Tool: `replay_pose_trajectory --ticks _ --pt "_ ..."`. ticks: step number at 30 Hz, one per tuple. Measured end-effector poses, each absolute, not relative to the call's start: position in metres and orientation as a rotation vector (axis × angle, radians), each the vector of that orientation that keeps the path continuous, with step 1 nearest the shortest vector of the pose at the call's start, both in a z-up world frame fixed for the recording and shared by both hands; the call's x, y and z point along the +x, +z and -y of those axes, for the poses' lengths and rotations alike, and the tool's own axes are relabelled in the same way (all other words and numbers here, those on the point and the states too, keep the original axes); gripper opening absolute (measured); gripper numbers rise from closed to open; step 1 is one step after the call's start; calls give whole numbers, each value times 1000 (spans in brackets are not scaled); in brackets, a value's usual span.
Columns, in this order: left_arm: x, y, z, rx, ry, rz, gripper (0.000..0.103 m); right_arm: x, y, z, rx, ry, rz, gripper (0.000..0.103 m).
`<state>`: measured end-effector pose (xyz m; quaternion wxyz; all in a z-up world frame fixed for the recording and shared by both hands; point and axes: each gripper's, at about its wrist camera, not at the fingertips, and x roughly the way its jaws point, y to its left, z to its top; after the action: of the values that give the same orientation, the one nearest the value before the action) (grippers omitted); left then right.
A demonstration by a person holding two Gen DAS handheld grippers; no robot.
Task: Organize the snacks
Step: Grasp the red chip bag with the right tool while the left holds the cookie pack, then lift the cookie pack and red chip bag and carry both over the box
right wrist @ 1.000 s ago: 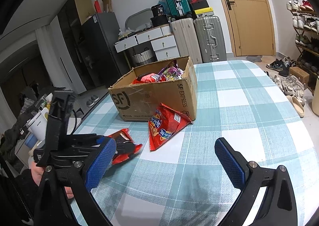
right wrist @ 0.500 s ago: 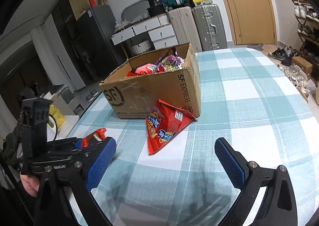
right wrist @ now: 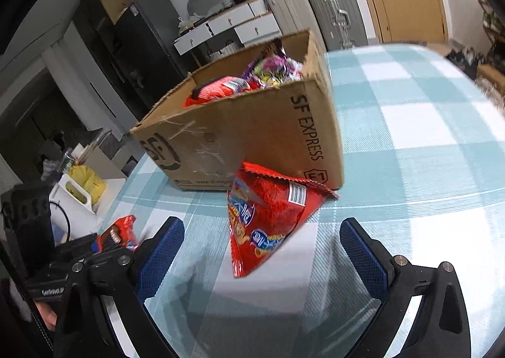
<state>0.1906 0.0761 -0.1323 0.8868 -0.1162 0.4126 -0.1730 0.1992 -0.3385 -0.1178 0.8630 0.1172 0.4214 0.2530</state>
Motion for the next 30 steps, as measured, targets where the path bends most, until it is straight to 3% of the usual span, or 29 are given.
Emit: replay_pose_trajectory --ticks 13,15,16,20,30 --pt "184 -127 -93 -277 -321 -836 45 238 -127 316 259 531 -922 98" --pt "184 -126 -96 -281 -317 -836 45 241 -128 313 258 528 -926 78" --pt "183 -125 -96 -281 -314 -836 45 241 -130 312 269 544 -939 61" --pt "178 -120 -95 -276 -308 -832 45 233 -127 312 276 574 -915 50" --pt "158 -99 -80 -241 -319 -808 45 198 -112 320 291 607 -871 46"
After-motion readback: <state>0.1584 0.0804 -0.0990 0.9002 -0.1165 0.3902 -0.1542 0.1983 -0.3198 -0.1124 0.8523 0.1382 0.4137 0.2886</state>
